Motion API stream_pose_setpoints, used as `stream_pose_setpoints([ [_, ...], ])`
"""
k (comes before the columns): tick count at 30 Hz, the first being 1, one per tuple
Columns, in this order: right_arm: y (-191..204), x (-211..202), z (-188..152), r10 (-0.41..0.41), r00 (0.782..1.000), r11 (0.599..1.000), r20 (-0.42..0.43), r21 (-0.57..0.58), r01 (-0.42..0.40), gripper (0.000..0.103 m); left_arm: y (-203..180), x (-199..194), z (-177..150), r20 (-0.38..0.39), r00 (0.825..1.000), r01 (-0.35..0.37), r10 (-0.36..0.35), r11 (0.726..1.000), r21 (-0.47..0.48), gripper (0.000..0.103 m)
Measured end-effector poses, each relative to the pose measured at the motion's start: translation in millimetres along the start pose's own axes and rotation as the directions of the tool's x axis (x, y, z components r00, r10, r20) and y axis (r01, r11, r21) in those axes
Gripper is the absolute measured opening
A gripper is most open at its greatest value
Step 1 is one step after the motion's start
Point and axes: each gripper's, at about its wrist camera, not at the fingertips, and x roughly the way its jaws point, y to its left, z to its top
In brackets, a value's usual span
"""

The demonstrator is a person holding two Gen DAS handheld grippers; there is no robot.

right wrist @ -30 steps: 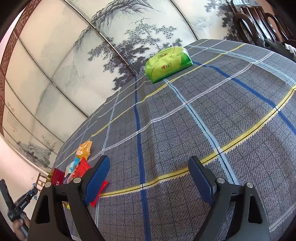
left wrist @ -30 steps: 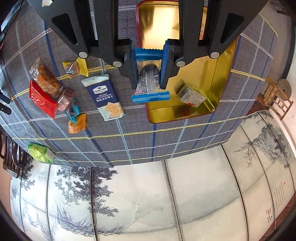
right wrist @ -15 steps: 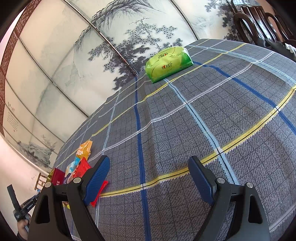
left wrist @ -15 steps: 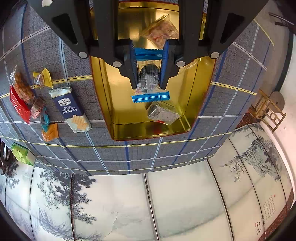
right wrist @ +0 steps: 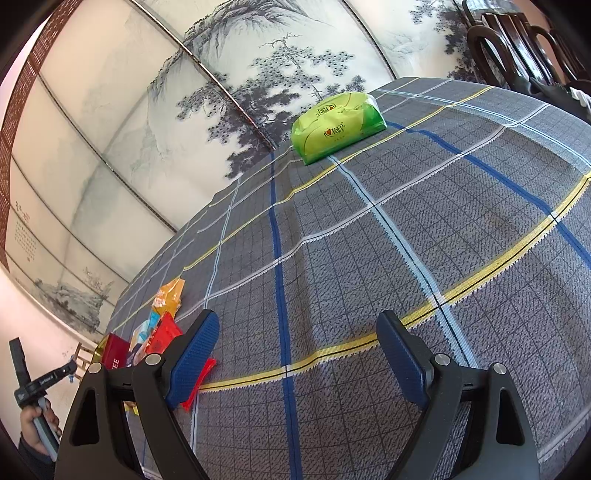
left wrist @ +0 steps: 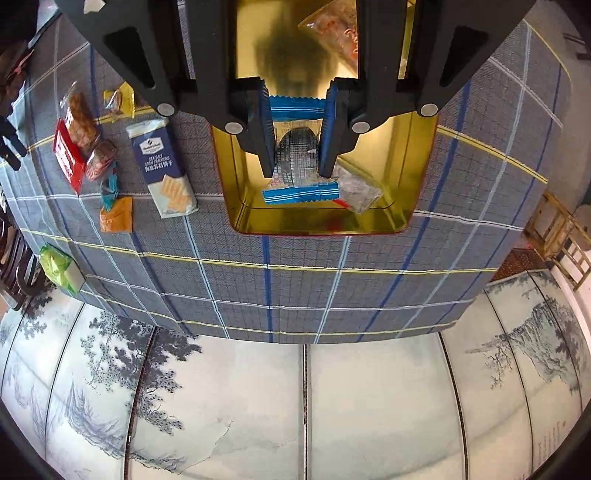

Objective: Organize snacks
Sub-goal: 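Carry the blue-clipped bag over the tin and release it inside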

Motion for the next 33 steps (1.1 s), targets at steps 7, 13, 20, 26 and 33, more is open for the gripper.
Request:
stream_pose_setpoints([
  [7,0,0,0,0.0,1.0,1.0,0.0,0.0,0.0,0.087,-1,53,21,-0.123,0.992,0.005,-0.016,0.996,-0.091,0.02],
  [13,0,0,-1,0.002,1.0,1.0,-0.001,0.0,-0.002,0.088,-8,77,23,-0.157,0.988,-0.012,-0.004,0.995,-0.099,0.02],
  [20,2,0,-2,0.002,1.0,1.0,-0.002,-0.002,-0.002,0.088,-10,97,20,-0.196,0.981,-0.02,-0.001,0.994,-0.106,0.02],
  [26,2,0,-2,0.002,1.0,1.0,-0.002,-0.003,-0.002,0.088,-11,105,18,-0.209,0.978,-0.029,0.007,0.994,-0.102,0.02],
  [33,2,0,-2,0.002,1.0,1.0,-0.002,-0.003,-0.002,0.088,-4,109,17,-0.224,0.974,-0.013,-0.017,0.991,-0.131,0.023],
])
